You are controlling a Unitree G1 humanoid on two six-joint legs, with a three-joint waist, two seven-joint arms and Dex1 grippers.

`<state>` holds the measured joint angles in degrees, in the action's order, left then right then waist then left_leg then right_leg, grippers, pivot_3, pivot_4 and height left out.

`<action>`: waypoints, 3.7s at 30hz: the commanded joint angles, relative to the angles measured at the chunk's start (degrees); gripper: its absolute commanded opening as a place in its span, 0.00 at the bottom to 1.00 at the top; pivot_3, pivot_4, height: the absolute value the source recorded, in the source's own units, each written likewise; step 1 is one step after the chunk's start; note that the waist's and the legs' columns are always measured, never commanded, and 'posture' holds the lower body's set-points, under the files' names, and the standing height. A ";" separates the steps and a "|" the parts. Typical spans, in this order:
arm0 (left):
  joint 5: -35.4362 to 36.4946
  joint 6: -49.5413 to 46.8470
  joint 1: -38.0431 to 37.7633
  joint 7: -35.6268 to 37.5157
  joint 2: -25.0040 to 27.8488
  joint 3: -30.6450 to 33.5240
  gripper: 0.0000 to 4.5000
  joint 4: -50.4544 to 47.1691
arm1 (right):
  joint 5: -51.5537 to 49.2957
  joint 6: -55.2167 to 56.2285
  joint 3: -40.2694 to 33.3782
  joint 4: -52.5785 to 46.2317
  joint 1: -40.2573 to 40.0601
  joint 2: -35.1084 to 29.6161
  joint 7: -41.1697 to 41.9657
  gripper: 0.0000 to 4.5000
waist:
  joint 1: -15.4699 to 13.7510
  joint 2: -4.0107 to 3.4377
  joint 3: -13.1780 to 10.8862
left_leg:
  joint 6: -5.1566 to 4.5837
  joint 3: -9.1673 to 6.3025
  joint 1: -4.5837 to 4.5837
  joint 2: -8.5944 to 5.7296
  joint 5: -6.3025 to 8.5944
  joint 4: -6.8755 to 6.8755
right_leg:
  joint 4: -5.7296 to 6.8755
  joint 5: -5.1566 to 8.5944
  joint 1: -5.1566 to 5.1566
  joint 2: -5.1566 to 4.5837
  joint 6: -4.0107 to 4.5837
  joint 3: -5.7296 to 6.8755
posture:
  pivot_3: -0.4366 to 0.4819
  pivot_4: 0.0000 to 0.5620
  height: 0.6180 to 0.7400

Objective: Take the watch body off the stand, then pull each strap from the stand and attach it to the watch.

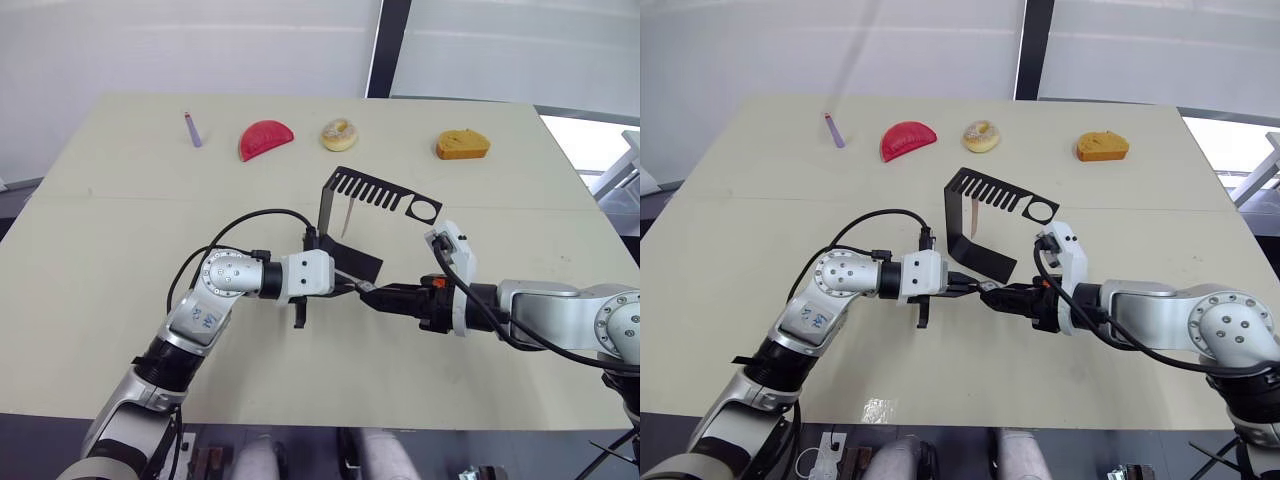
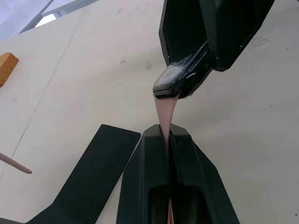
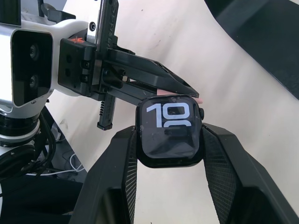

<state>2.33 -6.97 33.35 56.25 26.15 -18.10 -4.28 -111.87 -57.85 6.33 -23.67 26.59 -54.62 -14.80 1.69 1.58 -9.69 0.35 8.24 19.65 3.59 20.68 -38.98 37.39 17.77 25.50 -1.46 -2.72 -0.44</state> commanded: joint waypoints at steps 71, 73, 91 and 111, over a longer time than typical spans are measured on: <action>25.83 -12.21 -18.65 19.16 26.26 21.16 0.99 -10.85 | 97.19 29.41 18.11 -1.41 -7.36 13.79 62.46 0.33 | 0.10 -0.01 -0.02 | -0.04 -0.13 0.18 -0.07 0.08 -0.18 | 0.09 0.05 0.16 0.00 0.09 0.21 | 0.48 0.27 0.98; 25.42 -11.64 -18.15 18.83 25.62 20.65 1.00 -10.08 | 97.37 30.57 17.03 -1.02 -6.41 14.06 63.48 0.57 | 0.24 -0.01 -0.02 | -0.03 -0.02 0.10 -0.06 0.08 -0.18 | 0.15 0.05 0.16 0.02 0.09 0.14 | 0.48 0.27 0.98; 31.44 -23.11 -34.02 9.82 26.95 43.98 1.00 -5.99 | 74.33 23.72 -42.10 -14.79 -45.67 9.58 68.74 0.99 | 0.21 0.06 0.02 | 0.02 0.00 -0.29 -0.03 0.16 0.00 | 0.11 0.06 -0.15 0.02 0.09 0.04 | 0.48 0.27 0.98; 34.45 -26.84 -24.79 -20.94 2.96 27.45 1.00 -31.73 | 87.47 22.75 -5.83 -0.44 -13.10 27.08 46.03 0.82 | 0.21 0.11 0.06 | 0.15 0.07 -0.46 -0.08 0.16 -0.07 | 0.25 0.06 -0.24 0.06 0.10 -0.05 | 0.48 0.27 0.98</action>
<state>37.55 -34.09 7.67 37.44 29.35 10.54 -33.46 -26.20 -36.33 -1.22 -25.97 12.14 -28.52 33.10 1.89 1.69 -9.63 0.51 8.33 19.22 3.52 20.83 -39.05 37.65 17.83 25.31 -1.39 -2.63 -0.49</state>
